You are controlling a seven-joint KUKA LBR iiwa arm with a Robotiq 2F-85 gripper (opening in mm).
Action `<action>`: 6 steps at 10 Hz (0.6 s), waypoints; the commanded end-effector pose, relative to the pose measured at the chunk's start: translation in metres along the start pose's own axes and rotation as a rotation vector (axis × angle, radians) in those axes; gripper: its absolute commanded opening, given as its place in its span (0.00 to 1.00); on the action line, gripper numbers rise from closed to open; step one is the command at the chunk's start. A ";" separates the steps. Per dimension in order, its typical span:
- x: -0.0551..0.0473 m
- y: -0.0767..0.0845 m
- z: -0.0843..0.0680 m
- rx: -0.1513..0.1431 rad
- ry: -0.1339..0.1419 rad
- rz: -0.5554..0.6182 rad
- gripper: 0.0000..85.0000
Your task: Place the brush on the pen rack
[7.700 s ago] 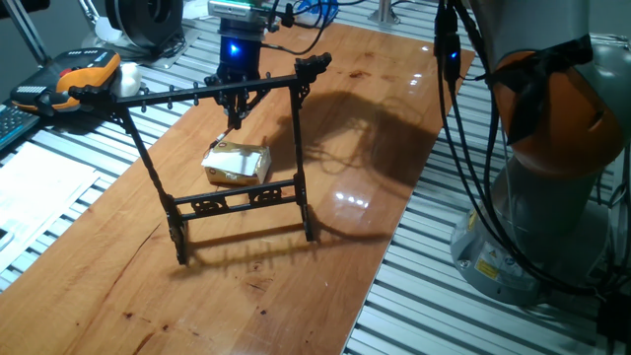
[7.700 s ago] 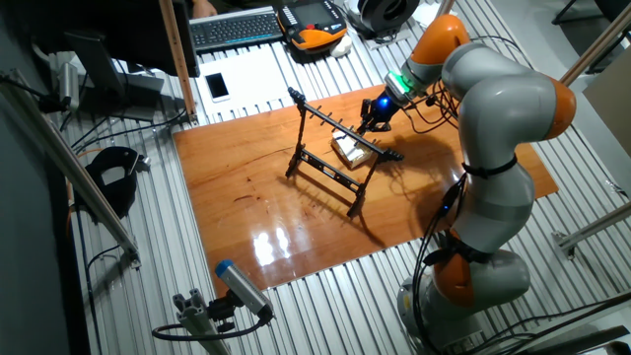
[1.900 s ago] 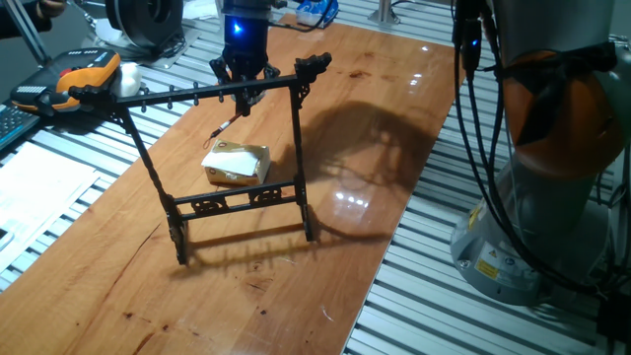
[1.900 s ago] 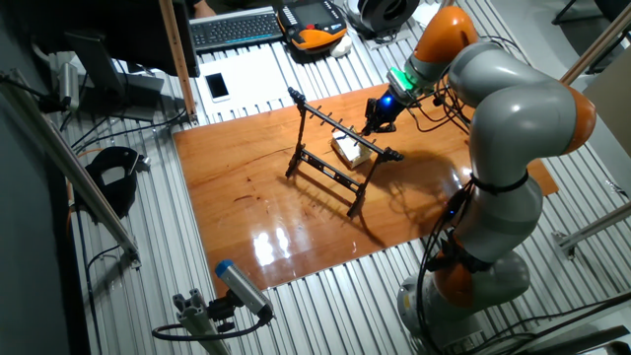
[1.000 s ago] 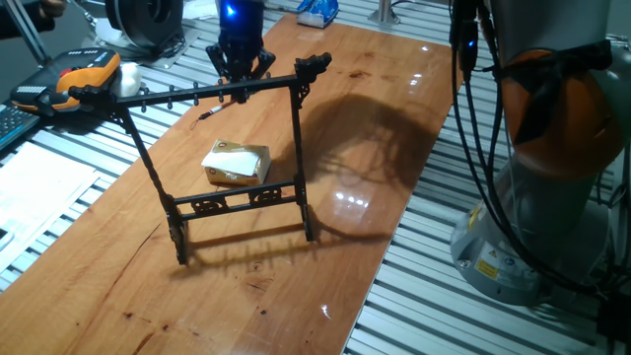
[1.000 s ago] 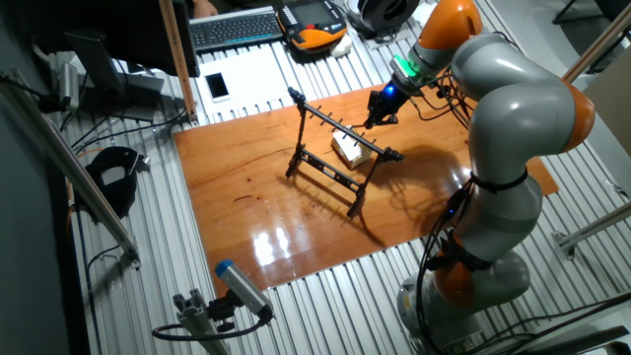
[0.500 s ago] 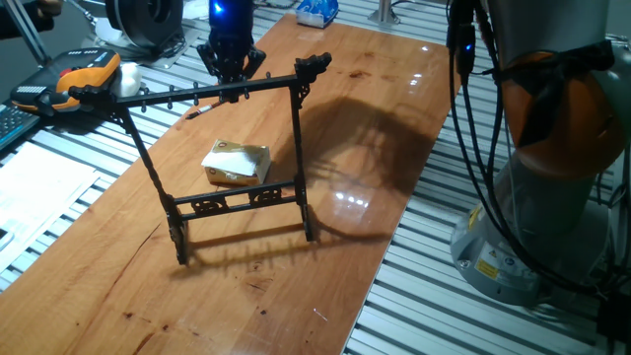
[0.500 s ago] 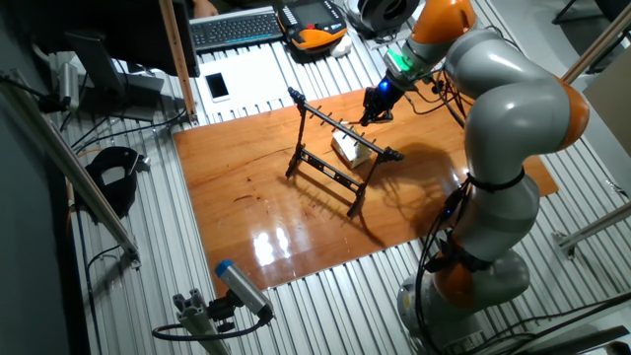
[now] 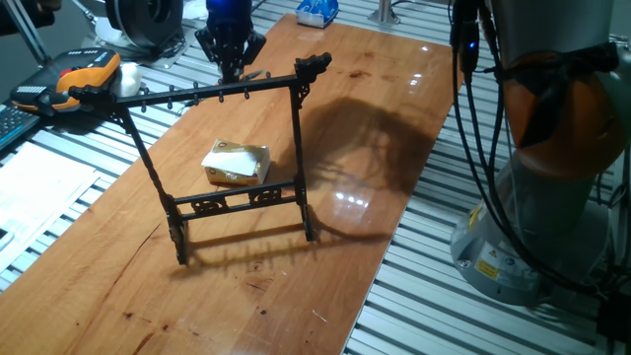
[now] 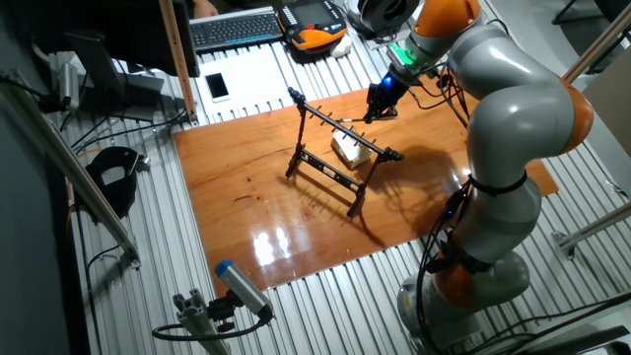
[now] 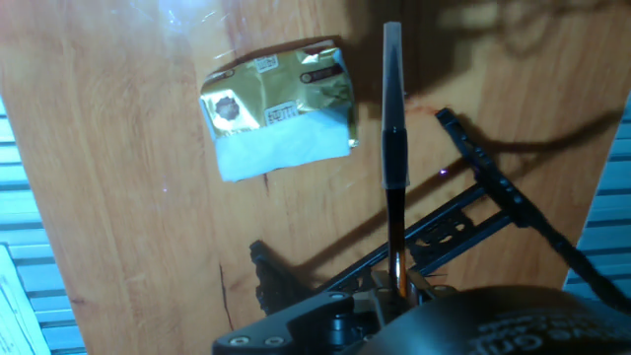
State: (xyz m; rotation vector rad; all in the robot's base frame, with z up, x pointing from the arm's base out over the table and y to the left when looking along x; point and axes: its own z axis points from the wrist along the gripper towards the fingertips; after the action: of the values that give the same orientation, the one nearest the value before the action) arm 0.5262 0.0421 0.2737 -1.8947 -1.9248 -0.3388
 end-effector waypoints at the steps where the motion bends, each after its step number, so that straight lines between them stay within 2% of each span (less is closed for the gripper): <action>1: -0.002 -0.001 -0.001 -0.002 0.001 -0.001 0.00; 6: -0.001 -0.006 -0.007 -0.005 0.012 0.000 0.00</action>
State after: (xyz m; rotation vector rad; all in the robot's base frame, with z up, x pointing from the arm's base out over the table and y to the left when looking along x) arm 0.5213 0.0373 0.2802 -1.8911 -1.9190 -0.3545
